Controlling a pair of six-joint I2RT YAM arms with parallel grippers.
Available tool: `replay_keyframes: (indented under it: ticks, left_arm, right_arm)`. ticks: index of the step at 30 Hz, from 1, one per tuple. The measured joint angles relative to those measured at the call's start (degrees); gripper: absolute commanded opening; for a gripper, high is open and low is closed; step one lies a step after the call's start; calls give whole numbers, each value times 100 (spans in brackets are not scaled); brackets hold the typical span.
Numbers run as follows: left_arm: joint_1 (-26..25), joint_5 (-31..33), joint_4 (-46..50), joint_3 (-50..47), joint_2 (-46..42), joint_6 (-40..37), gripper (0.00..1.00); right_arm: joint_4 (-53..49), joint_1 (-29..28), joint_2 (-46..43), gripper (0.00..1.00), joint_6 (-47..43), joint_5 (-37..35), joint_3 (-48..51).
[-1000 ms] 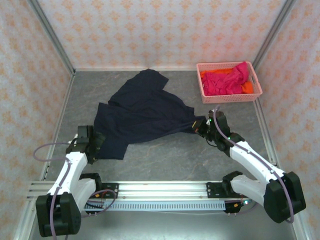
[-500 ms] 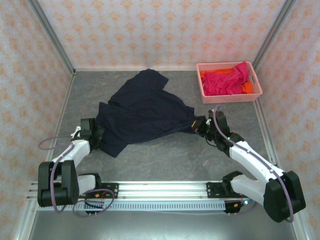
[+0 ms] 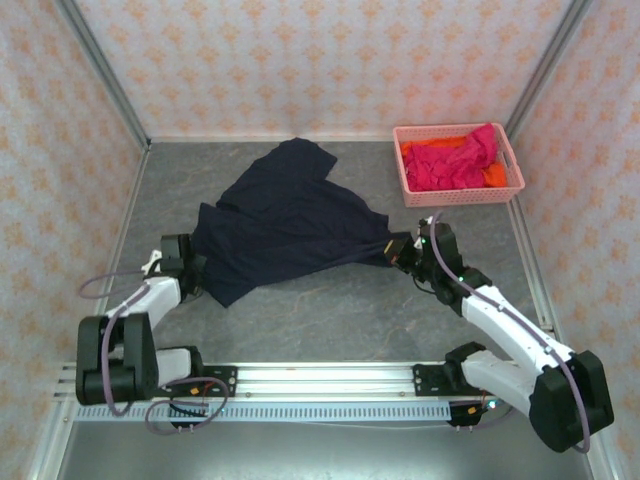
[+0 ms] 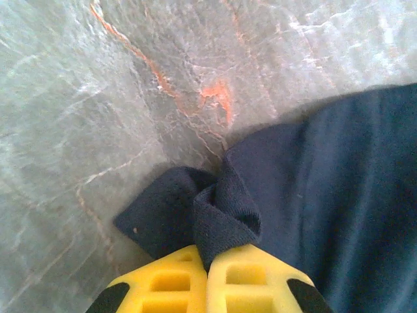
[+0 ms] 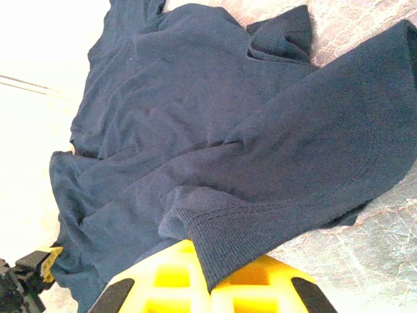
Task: Fold and stack the t-shirts
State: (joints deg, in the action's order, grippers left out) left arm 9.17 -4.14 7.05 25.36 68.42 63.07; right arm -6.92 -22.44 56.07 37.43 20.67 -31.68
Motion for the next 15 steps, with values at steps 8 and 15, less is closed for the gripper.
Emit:
replay_keyframes:
  ticks: [8,15]
  left_arm:
    - [0,374,1530,2013,-1392,-437,0]
    - [-2,597,2341,4002,-1394,-870,0]
  right_arm:
    - [-295,26,2,0,-468,-184,-1545]
    - [-789,74,76,0,-1115,-420,-3185]
